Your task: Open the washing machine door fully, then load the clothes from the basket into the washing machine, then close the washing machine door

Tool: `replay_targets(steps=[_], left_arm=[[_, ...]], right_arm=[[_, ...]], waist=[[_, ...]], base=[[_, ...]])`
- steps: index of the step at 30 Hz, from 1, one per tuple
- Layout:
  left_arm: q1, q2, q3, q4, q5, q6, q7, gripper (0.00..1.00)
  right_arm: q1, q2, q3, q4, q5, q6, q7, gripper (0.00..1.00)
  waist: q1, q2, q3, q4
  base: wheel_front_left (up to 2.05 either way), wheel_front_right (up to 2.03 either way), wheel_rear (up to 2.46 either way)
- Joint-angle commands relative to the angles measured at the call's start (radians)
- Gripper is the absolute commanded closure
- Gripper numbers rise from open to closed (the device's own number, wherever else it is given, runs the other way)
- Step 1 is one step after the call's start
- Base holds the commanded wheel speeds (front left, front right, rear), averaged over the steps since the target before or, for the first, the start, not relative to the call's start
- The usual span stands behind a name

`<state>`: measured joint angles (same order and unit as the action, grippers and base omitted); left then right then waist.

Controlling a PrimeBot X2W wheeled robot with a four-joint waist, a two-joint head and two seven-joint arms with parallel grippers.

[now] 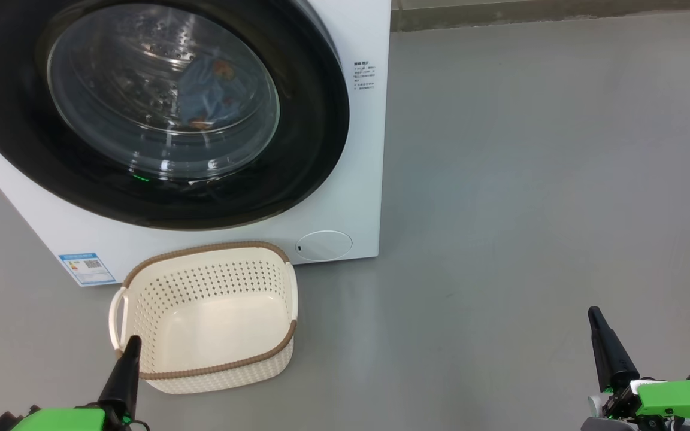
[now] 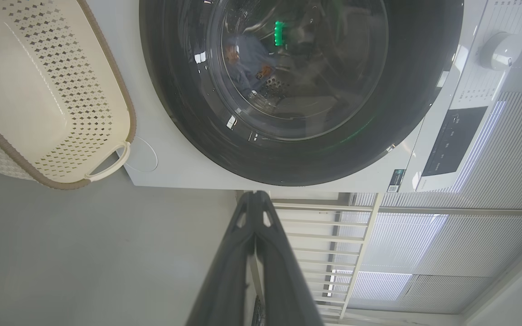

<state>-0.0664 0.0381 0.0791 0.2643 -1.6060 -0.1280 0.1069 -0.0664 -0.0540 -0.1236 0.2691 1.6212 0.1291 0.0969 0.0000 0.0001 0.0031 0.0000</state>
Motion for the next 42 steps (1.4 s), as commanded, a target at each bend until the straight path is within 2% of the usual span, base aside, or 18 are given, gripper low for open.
replay_targets(steps=[1,42], left_arm=[[-0.041,0.014,0.034,-0.019,-0.003,-0.003,0.005,1.0],[-0.042,0.013,0.035,-0.019,-0.003,-0.003,0.006,1.0]], right_arm=[[-0.041,-0.003,0.019,-0.025,-0.005,0.002,0.009,1.0],[-0.041,0.0,0.014,-0.025,-0.009,0.002,0.013,1.0]], waist=[[0.0,-0.0001,0.0,0.0],[0.0,-0.0001,0.0,0.0]], base=[[0.0,0.0,0.0],[0.0,0.0,0.0]])
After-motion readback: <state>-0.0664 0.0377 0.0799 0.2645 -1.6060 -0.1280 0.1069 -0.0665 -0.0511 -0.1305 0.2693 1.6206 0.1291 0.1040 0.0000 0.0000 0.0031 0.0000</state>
